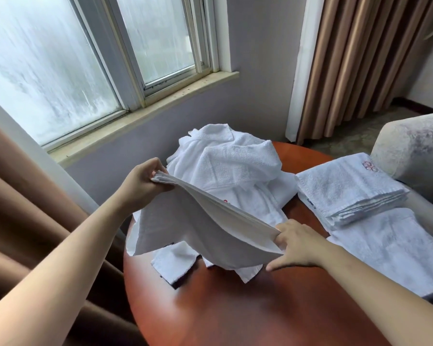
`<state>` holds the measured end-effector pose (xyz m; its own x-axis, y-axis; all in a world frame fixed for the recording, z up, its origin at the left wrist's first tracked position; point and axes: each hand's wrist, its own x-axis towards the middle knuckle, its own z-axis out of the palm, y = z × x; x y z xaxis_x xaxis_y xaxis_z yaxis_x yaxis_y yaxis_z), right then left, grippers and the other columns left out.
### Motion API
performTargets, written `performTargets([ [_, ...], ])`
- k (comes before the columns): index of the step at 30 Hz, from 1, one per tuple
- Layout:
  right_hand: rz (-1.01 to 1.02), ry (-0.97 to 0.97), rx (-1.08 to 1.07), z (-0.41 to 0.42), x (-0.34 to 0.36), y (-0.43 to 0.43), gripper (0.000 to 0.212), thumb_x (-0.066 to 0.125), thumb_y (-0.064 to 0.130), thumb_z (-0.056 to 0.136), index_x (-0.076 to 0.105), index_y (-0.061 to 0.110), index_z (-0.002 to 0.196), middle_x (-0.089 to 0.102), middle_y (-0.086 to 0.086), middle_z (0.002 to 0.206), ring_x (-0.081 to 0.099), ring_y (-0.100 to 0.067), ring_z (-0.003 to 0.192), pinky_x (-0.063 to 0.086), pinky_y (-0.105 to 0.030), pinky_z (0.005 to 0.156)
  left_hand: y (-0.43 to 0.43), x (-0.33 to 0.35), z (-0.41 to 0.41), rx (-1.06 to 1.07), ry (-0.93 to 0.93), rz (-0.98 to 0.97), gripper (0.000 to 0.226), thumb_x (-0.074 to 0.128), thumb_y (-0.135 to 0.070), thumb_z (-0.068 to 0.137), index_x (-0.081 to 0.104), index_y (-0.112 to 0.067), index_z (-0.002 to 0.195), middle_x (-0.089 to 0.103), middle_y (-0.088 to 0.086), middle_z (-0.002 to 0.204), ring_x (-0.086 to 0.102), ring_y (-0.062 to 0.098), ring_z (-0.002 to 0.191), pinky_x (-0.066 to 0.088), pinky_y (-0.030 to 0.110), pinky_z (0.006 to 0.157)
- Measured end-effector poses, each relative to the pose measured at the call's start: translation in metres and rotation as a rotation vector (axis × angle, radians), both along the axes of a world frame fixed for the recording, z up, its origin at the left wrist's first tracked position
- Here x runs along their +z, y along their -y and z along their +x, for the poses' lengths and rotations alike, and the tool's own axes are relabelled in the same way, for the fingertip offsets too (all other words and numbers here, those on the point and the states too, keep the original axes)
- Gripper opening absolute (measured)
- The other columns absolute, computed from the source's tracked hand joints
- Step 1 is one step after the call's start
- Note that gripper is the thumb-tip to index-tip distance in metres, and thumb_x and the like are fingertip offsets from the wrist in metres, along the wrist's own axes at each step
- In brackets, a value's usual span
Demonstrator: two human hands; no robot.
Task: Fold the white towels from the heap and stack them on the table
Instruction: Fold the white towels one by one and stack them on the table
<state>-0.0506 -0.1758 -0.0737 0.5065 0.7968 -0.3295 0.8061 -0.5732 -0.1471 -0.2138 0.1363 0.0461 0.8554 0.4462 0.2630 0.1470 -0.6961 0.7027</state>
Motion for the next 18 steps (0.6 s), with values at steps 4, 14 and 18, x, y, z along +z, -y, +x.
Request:
performTargets([
  [4, 0.136, 0.105, 0.004, 0.005, -0.002, 0.004, 0.031, 0.061, 0.046, 0.084, 0.066, 0.016, 0.085, 0.043, 0.011, 0.092, 0.047, -0.016, 0.101, 0.033, -0.025, 0.075, -0.003, -0.003, -0.005, 0.025, -0.016, -0.031, 0.033, 0.084, -0.004, 0.07, 0.056, -0.02, 0.072, 0.063, 0.02, 0.077, 0.049, 0.01, 0.064, 0.04, 0.024, 0.061],
  [14, 0.648, -0.069, -0.416, 0.006, 0.003, 0.008, 0.036, 0.06, 0.003, 0.075, 0.033, 0.023, 0.061, 0.043, 0.004, 0.058, 0.043, -0.025, 0.061, 0.035, -0.038, 0.056, -0.007, -0.002, -0.015, 0.029, -0.065, 0.002, 0.027, 0.083, -0.002, 0.07, 0.056, -0.006, 0.071, 0.06, 0.006, 0.068, 0.046, 0.004, 0.057, 0.037, 0.016, 0.054],
  [18, 0.69, -0.08, -0.467, 0.009, 0.009, 0.008, 0.025, 0.063, 0.003, 0.076, 0.043, 0.017, 0.072, 0.053, -0.002, 0.064, 0.047, -0.025, 0.062, 0.038, -0.033, 0.055, -0.011, -0.003, -0.021, 0.03, -0.089, 0.061, 0.028, 0.083, -0.004, 0.069, 0.056, -0.011, 0.07, 0.058, 0.001, 0.065, 0.044, 0.004, 0.055, 0.035, 0.014, 0.051],
])
